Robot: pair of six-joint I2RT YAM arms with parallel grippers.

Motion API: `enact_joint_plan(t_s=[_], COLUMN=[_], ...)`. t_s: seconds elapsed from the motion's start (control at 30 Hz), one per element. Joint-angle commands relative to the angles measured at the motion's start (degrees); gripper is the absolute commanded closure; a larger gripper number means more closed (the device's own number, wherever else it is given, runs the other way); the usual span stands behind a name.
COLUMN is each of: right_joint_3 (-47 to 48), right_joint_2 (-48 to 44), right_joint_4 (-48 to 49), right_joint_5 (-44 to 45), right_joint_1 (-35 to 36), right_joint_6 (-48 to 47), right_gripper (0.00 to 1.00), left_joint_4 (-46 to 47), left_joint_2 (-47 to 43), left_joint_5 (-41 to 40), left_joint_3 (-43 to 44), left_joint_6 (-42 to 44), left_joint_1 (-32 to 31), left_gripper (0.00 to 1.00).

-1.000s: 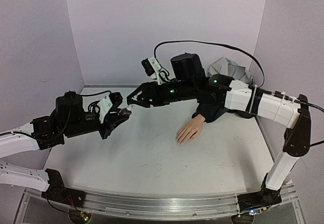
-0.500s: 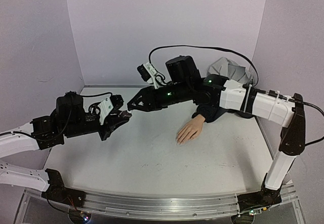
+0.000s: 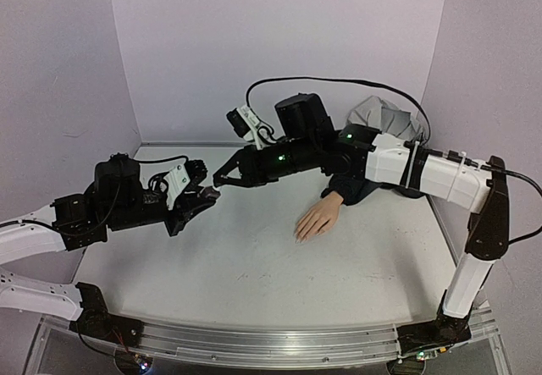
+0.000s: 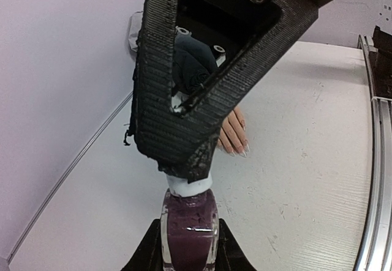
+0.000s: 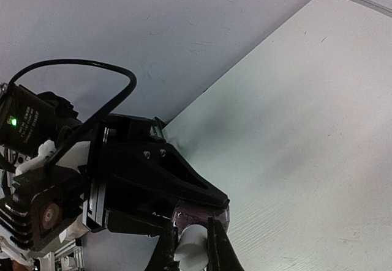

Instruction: Paint the nails

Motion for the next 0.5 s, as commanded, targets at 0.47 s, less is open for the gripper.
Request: enact_joint_plan(t_s=[0.47], right_joint_3=[-4.79], right_joint_2=[-8.30], right_joint_4=[5.73], right_joint_5=[4.86], right_joint_1=[-0.28], right_joint_6=[0.09], right_gripper=[1.00], left_joint_4=[2.33], left_joint_2=[-0.08], left_joint_5=[0.42], left_joint_3=[3.39], left_joint_6=[0.62], left_joint_1=[0.10], left_gripper=[1.00])
